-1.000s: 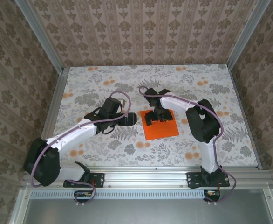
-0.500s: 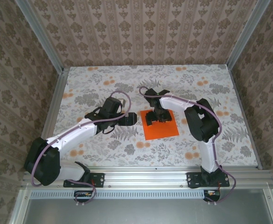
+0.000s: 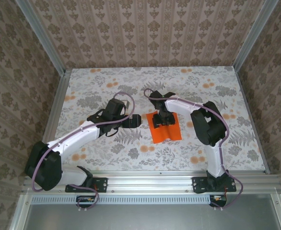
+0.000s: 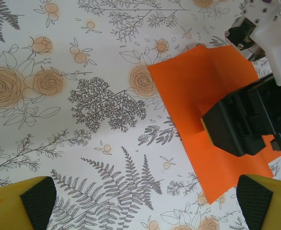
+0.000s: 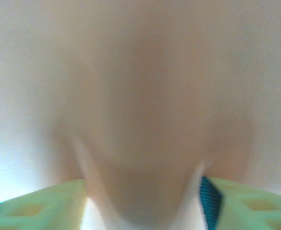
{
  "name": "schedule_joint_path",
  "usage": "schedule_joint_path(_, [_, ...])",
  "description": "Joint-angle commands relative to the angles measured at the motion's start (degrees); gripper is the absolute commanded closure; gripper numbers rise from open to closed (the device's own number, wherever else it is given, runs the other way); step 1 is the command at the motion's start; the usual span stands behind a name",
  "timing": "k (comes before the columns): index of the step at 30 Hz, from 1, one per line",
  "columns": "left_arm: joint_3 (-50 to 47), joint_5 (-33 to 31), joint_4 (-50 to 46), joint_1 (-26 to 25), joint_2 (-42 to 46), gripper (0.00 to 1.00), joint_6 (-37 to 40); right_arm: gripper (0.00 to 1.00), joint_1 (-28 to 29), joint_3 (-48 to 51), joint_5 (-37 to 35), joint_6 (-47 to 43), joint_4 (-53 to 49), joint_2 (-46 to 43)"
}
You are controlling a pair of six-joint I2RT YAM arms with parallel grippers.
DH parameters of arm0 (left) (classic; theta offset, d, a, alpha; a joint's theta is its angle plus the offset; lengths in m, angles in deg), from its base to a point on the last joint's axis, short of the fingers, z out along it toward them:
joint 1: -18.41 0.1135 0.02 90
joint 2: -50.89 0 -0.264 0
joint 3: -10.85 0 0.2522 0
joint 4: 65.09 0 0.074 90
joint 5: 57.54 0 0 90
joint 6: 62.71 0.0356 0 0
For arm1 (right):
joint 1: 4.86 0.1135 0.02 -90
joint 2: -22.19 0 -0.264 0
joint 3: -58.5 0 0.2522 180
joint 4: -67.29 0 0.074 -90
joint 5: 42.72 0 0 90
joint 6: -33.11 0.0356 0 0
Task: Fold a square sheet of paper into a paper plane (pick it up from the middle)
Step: Fold the square sheet of paper in half at the center of the table.
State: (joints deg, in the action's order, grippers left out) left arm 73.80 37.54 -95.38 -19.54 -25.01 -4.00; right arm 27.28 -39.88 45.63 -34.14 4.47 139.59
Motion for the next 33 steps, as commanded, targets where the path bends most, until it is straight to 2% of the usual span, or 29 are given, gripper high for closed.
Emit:
schedule_joint_path(1, [1.4, -2.3, -1.0, -0.1, 1.1, 0.0, 0.7, 0.46, 0.0, 0.9, 1.5, 1.1, -1.2, -6.2])
schedule_joint_path(2, [1.2, -3.1, -0.9, -0.2, 1.5, 0.0, 0.6, 0.46, 0.0, 1.0, 2.2, 1.5, -0.9, -7.4])
schedule_joint_path(6, [0.7, -6.2, -1.2, -0.2, 3.4, 0.0, 0.1, 0.57, 0.0, 2.3, 7.7, 3.2, 1.5, -11.0])
schedule_joint_path(11, [-0.4, -8.6, -1.1, 0.0, 5.8, 0.0, -0.4, 0.56, 0.0, 5.3, 18.1, 6.9, 8.7, -14.8])
schedule_joint_path(16, [-1.8, -8.0, 0.9, 0.4, 7.7, 0.0, -0.8, 0.55, 0.0, 9.3, 26.0, 11.6, 17.9, -17.1])
schedule_joint_path(23, [-0.5, -4.9, 3.2, 0.5, 5.7, 0.0, -1.1, 0.55, -1.2, 16.1, 27.3, 15.1, 26.3, -14.0])
schedule_joint_path(31, [-2.9, -5.4, 10.9, 0.2, 5.1, 0.0, -3.2, 0.54, -3.8, 23.1, 27.4, 15.4, 30.5, -13.0])
schedule_joint_path(33, [-2.3, -5.4, 10.1, 0.2, 4.7, 0.0, -3.7, 0.54, -4.7, 24.7, 27.5, 15.2, 31.2, -13.3])
